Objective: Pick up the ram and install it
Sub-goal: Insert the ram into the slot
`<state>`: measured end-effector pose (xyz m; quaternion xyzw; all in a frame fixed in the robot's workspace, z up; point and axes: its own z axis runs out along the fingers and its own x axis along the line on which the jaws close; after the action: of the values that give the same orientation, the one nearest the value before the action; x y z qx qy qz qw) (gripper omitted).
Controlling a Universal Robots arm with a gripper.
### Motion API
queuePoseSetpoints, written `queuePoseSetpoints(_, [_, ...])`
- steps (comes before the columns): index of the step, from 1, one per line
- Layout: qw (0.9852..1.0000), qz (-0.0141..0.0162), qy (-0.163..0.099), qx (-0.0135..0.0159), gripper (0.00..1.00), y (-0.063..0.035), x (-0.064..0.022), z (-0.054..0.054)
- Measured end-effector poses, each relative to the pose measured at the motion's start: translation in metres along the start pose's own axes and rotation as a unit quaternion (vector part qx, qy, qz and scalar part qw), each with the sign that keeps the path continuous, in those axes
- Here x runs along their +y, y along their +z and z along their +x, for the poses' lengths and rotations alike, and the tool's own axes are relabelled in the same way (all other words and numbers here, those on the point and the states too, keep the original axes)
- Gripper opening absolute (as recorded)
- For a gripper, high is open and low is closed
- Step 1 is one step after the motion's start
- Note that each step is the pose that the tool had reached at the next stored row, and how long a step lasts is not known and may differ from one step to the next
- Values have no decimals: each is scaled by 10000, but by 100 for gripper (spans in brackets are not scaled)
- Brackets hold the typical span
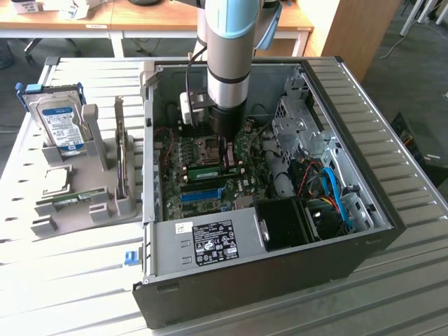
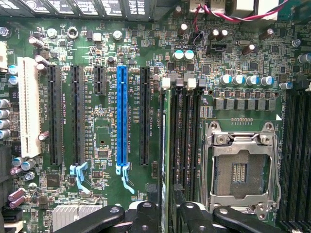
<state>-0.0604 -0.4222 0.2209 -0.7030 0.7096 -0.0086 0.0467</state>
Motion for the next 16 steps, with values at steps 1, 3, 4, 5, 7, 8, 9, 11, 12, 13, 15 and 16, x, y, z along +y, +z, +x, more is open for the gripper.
queuePoseSetpoints(1, [10000,0,0,0,25,0,0,0])
queuePoseSetpoints(3, [10000,0,0,1,25,-3,0,0])
queuePoseSetpoints(4, [10000,0,0,1,25,-12,-1,0])
queuePoseSetpoints(5, [10000,0,0,1,25,-25,-2,-1])
queuePoseSetpoints(7, [10000,0,0,0,25,-59,-5,-3])
queuePoseSetpoints(8, [10000,0,0,0,25,-80,-6,-4])
queuePoseSetpoints(9, [10000,0,0,0,25,-103,-8,-6])
queuePoseSetpoints(11, [10000,0,0,0,25,-162,-14,-9])
queuePoseSetpoints(12, [10000,-1,0,0,25,-189,-17,-10])
queuePoseSetpoints(13, [10000,-1,0,0,25,-216,-20,-12])
queuePoseSetpoints(15, [10000,-3,0,0,25,-271,-27,-15])
queuePoseSetpoints(16, [10000,-5,0,0,25,-296,-30,-16])
